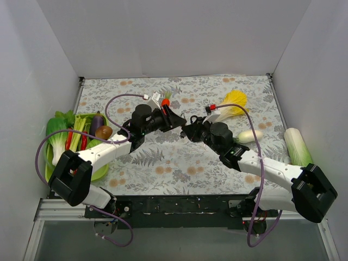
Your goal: Unlock with the key
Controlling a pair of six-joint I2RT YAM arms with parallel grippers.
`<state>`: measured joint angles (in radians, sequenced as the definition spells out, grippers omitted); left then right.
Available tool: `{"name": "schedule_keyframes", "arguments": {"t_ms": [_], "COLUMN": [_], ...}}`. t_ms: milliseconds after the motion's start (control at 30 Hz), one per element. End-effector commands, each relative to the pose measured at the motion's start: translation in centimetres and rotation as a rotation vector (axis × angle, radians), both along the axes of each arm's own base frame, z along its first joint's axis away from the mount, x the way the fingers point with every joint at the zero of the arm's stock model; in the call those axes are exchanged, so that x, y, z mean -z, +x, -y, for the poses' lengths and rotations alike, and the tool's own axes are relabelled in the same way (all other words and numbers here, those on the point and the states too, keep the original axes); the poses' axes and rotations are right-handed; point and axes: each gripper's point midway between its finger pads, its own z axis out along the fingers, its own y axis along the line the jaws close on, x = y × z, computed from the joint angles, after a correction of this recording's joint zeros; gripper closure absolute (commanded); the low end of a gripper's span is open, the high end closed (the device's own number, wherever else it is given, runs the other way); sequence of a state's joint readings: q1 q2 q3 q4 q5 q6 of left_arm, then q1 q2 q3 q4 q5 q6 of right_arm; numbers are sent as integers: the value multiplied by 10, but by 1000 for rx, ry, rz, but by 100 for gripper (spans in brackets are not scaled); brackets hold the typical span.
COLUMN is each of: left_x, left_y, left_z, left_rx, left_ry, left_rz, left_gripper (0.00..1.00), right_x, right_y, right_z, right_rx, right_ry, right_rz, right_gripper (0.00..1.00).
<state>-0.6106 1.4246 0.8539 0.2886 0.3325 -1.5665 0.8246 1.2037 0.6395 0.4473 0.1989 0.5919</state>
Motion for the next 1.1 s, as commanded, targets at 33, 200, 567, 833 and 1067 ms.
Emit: {"name": "schedule_keyframes", "arguments": {"t_ms": [33,200,567,833,1067], "left_x": [-46,-53,-98,-118,-125], "left_y": [-8,-15,-51,-74,-77], "left_z": [1,3,8,7,7], "left_rx": [33,67,249,345,359], "left_ry": [-83,-115,-263,-334,-337], "left_rz": [115,143,348,454,482], "left_gripper": [100,100,100,100,100], "right_x": [-27,-24,-61,-84,-98], "right_y": [10,10,-3,-13,-16], "right_z": [-4,1,2,4,5], "right_rx": [-13,-39,-160,-217,-233], "right_ry": [104,152,302,391,405], "right_rz": [46,35,129,153,183], "right_gripper": [90,99,99,99,99]}}
